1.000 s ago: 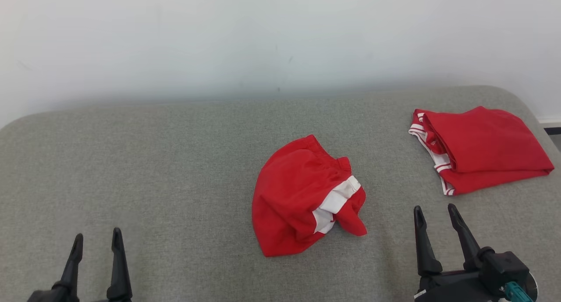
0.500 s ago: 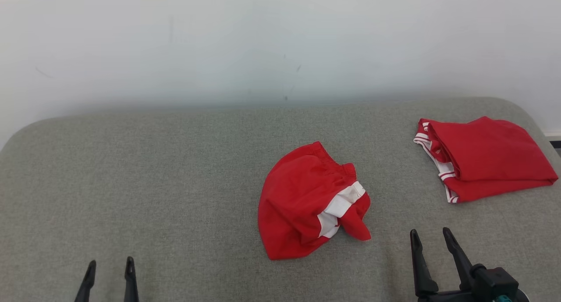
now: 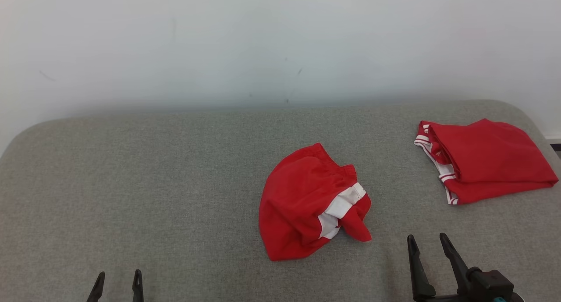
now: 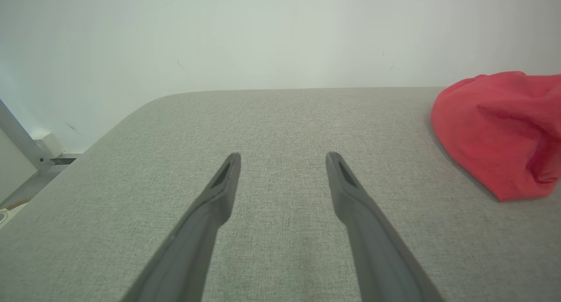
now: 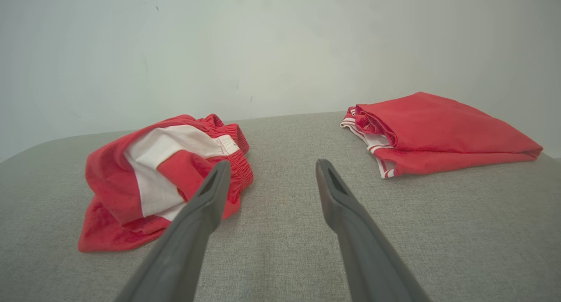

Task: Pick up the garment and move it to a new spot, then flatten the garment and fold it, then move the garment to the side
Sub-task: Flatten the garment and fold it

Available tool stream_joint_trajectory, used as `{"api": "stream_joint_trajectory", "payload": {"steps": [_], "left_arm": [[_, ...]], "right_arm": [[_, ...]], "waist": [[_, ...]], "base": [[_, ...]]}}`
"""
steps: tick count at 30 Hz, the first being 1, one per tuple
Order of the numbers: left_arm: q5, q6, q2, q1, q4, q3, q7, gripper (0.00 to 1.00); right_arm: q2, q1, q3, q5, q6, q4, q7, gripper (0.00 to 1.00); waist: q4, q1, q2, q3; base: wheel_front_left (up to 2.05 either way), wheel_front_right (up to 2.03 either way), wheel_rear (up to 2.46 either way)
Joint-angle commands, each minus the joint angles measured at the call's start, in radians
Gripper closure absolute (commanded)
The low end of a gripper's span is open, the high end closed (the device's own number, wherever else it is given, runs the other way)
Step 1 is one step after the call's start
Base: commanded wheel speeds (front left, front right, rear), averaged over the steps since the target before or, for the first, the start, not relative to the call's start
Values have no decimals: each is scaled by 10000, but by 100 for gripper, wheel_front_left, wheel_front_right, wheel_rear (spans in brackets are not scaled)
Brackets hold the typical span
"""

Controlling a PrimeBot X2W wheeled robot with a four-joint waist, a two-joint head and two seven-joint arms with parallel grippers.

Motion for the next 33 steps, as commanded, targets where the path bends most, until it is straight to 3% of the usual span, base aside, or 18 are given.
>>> {"api": "stream_joint_trajectory", "payload": {"steps": [1,33], "left_arm": [[102,-28,-66,-74,-1,56,-54,0],[423,-306,-418,-64,6,550,-54,0]], "right_arm": [[-5,42,1,-48,-27,44,-18,0],[-5,53,75,-23,-27,87,-17,0]], "waist": [[21,0,0,-7],[37,0,0,55]], "base": [[0,0,0],[0,0,0]]}}
